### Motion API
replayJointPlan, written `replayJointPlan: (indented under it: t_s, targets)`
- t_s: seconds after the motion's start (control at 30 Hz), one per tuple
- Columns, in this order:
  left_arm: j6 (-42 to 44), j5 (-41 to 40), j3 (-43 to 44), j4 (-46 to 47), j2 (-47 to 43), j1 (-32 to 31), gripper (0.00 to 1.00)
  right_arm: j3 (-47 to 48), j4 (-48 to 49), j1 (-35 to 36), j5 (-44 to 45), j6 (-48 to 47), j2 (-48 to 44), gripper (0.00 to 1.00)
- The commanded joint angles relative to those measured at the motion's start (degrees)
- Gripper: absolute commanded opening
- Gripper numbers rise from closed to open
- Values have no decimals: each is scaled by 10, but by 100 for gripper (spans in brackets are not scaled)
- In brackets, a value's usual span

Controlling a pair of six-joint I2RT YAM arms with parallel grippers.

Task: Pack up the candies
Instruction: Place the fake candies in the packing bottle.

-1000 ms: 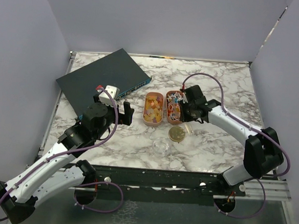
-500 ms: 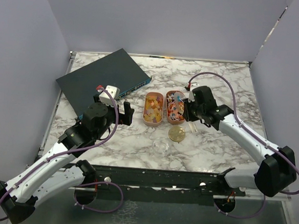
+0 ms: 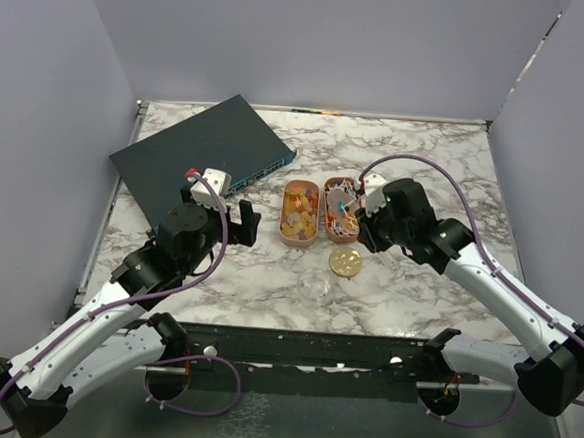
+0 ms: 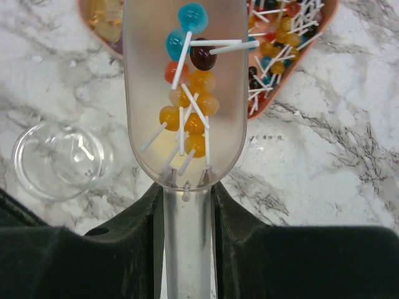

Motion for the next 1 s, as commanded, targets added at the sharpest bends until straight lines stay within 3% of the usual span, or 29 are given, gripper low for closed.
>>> replayJointPlan:
  t_s: [0.0, 0.2, 0.6, 0.97]
  targets:
    - [1, 9, -4, 0, -16, -2, 99, 19, -61, 38, -54, -89, -40, 0]
    - [-1, 16, -5, 1, -31, -2, 99, 29, -117, 66, -102, -159, -49, 0]
    - [-2, 17, -5, 2, -54, -1, 99, 61, -267, 130, -100, -269, 5, 0]
    - [-3, 19, -5, 2, -56, -2, 99, 103, -347, 175, -35, -266, 68, 0]
